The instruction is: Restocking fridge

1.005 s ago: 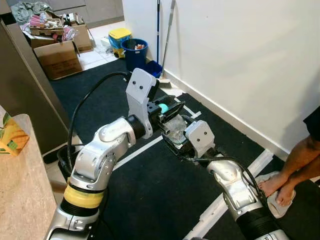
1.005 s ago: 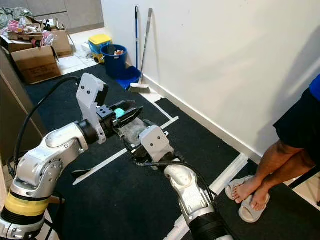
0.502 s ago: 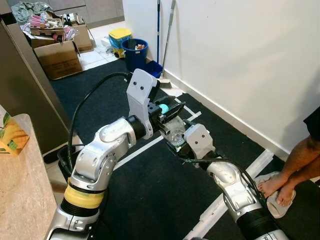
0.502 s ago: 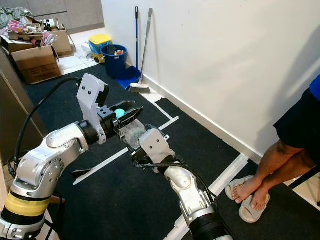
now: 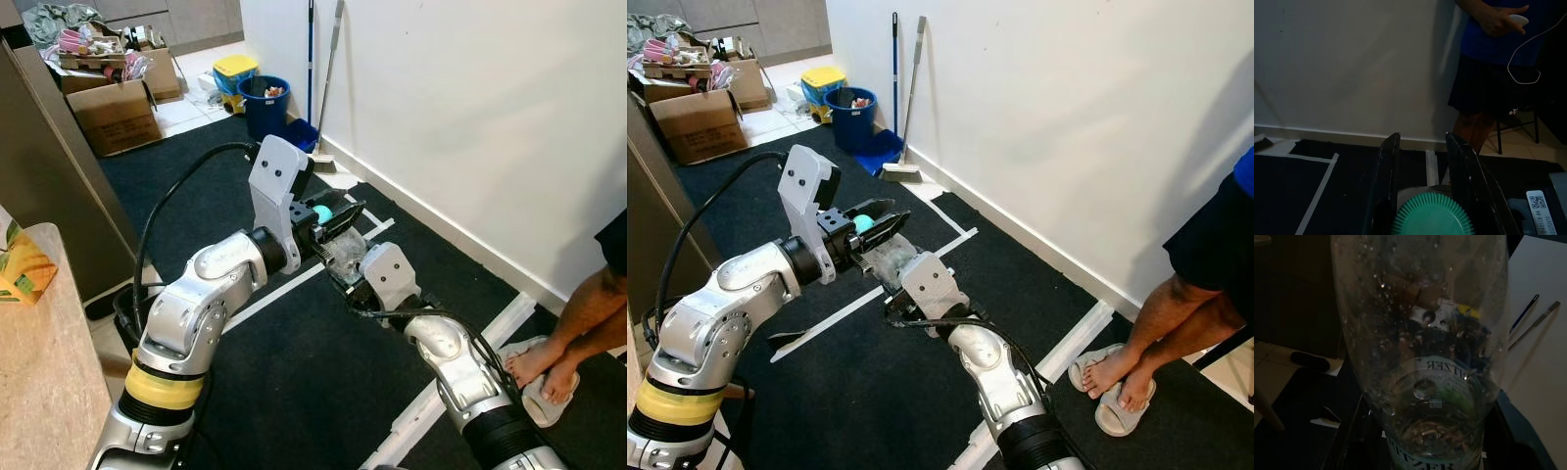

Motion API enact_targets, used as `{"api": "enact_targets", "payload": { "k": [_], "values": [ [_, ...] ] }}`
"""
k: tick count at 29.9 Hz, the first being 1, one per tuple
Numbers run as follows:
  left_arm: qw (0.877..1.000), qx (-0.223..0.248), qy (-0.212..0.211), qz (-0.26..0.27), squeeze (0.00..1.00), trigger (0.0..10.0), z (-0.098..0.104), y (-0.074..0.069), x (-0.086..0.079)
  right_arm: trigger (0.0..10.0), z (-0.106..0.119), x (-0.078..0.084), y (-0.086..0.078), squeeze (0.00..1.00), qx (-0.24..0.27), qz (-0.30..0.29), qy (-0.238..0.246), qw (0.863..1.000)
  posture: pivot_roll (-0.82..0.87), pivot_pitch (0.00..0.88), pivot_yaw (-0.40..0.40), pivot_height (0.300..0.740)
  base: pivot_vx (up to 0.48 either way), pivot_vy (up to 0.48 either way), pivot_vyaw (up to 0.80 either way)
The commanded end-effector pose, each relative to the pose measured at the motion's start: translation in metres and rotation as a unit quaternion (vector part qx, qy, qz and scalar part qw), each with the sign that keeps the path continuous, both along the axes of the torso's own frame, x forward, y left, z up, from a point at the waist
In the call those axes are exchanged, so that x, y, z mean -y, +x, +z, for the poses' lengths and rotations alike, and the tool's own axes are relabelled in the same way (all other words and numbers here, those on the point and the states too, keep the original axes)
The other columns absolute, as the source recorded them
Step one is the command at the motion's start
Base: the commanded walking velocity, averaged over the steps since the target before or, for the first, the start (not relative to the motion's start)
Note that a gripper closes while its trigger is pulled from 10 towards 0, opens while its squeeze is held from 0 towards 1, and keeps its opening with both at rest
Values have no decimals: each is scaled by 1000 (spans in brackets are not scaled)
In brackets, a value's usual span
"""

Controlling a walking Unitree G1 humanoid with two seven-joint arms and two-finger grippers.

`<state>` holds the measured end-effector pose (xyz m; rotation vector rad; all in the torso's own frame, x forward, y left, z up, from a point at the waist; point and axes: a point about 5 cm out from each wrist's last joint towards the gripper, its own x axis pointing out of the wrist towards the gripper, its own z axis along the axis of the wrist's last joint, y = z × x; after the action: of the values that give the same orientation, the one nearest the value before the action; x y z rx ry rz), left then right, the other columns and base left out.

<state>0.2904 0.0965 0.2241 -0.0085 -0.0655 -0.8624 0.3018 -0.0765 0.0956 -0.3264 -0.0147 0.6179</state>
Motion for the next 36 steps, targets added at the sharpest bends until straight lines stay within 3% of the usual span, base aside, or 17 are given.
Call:
{"api": "enact_targets", "payload": {
  "k": [1,11,12,14,15,19,20,30,36],
  "values": [
    [1000,2,-4,-15,0,10000,1,-5,3,10000,0,1,2,0,0,-7,-2,1000,65,12,-40,740,0,0,0],
    [1000,3,-3,-10,0,10000,2,-3,2,10000,0,1,4,0,3,-8,-2,1000,63,12,-40,740,0,0,0],
    [1000,2,-4,-11,769,10000,1,-3,2,10000,0,1,4,0,4,-8,-1,1000,64,11,-40,740,0,0,0],
    [1000,1,-5,-12,769,10000,1,-3,2,10000,1,1,4,0,5,-8,-1,1000,64,11,-40,740,0,0,0],
    [1000,0,-8,-16,1000,10000,2,-4,2,10000,1,0,4,0,6,-7,0,1000,64,11,-40,740,0,0,0],
    [1000,-9,-10,-10,1000,10000,2,-3,-1,10000,4,-1,4,0,15,-5,2,1000,64,13,-36,740,0,0,0],
    [1000,-14,-10,-6,0,10000,0,-3,-3,10000,7,-1,4,0,22,-4,5,1000,65,14,-36,740,0,0,0],
    [997,-62,-31,21,0,10000,-12,2,-22,10000,27,-2,2,0,73,5,8,997,63,16,-36,740,0,0,0],
    [994,-63,-56,73,0,10000,-10,16,-43,10000,27,2,-1,0,77,5,6,997,63,15,-38,740,0,0,0]
  ]
}}
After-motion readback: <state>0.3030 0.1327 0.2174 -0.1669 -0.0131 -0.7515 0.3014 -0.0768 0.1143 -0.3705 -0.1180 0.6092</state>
